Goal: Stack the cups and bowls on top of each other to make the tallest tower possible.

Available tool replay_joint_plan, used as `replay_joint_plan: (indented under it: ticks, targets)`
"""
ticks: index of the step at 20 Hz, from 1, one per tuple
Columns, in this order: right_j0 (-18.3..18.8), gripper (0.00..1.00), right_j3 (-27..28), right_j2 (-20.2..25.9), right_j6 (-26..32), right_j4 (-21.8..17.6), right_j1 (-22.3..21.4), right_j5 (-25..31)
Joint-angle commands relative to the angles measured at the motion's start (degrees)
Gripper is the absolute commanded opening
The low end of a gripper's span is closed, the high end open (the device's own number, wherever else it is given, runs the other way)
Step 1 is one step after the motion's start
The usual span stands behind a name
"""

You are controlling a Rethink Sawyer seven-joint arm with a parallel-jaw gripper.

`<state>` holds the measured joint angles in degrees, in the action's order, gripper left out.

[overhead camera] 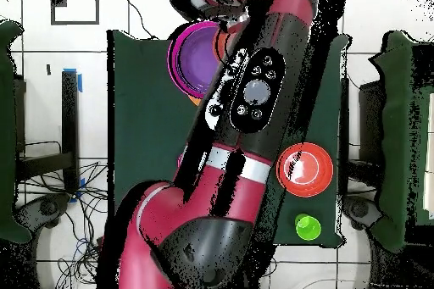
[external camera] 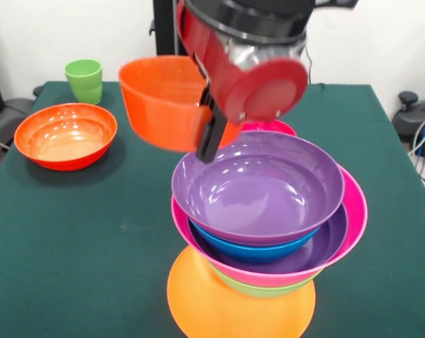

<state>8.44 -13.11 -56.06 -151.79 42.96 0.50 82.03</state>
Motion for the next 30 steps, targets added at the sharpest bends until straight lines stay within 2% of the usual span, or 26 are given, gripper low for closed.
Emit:
replay_joint_plan:
  ticks: [1, 3, 9, 18, 24, 30]
  targets:
    - [0.2, 0.0, 4.4, -5.4, -16.7, 5.8, 4.0, 4.5]
    - [-0.8, 0.0, 2.7, -5.4, -16.4, 6.1, 3.6, 3.8]
    - [-1.3, 0.0, 1.8, -8.0, -16.1, 9.3, 3.5, 4.6]
    - [-2.9, 0.0, 0.5, -11.5, -18.8, 13.7, 5.9, 2.2]
    - [-5.5, 0.0, -4.5, -8.9, -19.2, 12.5, 6.7, -1.9]
    - [-7.2, 0.0, -6.8, -6.9, -19.4, 11.3, 7.1, -5.1]
